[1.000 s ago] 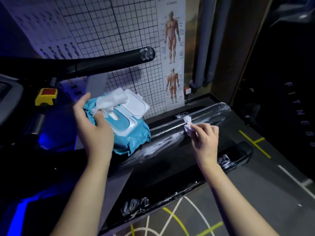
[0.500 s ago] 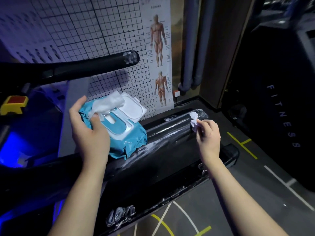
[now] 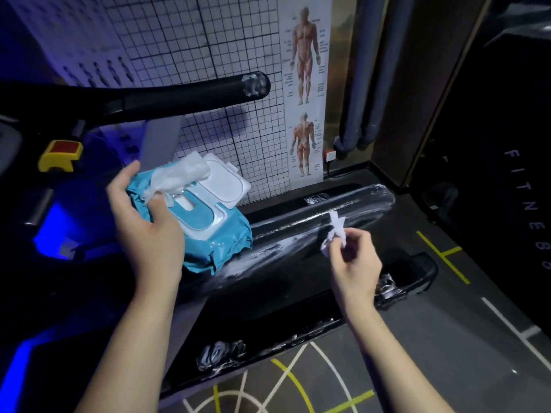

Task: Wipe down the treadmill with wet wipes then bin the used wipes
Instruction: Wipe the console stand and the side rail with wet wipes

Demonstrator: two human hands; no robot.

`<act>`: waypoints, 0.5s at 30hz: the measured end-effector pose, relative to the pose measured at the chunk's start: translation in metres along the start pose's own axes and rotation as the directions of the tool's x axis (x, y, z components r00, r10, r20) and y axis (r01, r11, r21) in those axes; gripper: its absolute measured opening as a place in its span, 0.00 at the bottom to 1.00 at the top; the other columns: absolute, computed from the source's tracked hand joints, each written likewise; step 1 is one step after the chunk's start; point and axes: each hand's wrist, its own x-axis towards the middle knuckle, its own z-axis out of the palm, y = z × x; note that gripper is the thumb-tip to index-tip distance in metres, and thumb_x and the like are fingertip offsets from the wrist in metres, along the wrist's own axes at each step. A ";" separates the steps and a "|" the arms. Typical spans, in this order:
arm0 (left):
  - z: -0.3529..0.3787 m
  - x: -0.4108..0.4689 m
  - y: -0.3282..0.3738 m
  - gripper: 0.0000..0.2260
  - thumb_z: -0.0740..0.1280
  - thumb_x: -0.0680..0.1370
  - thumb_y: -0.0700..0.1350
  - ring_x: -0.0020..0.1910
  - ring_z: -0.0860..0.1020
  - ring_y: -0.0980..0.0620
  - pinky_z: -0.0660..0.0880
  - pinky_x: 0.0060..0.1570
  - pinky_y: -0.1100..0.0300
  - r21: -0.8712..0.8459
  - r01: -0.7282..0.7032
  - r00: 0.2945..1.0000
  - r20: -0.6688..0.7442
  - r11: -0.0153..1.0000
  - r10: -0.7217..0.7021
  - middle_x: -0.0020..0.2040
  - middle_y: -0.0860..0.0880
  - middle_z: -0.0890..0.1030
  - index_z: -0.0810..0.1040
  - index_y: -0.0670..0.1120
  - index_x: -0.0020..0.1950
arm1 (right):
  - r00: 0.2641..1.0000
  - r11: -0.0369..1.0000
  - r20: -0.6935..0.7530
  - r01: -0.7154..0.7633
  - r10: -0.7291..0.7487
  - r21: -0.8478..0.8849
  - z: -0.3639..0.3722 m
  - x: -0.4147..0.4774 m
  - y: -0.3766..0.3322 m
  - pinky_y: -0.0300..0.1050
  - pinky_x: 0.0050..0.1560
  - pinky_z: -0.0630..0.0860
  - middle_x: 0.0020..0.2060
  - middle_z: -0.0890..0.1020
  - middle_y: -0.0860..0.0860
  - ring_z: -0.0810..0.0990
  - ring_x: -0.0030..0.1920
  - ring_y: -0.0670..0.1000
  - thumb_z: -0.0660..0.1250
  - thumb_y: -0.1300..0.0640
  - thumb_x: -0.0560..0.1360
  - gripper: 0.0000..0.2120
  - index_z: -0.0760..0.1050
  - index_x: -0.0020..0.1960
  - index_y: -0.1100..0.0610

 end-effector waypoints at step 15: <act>-0.180 0.089 -0.033 0.23 0.59 0.81 0.36 0.68 0.75 0.59 0.70 0.70 0.64 0.224 -0.015 0.996 -0.077 0.974 0.033 0.69 0.55 0.76 0.73 0.50 0.75 | 0.775 0.888 0.435 0.378 -0.459 0.264 0.146 -0.228 -0.083 0.35 0.55 0.75 0.52 0.78 0.50 0.79 0.53 0.41 0.70 0.66 0.75 0.14 0.83 0.59 0.57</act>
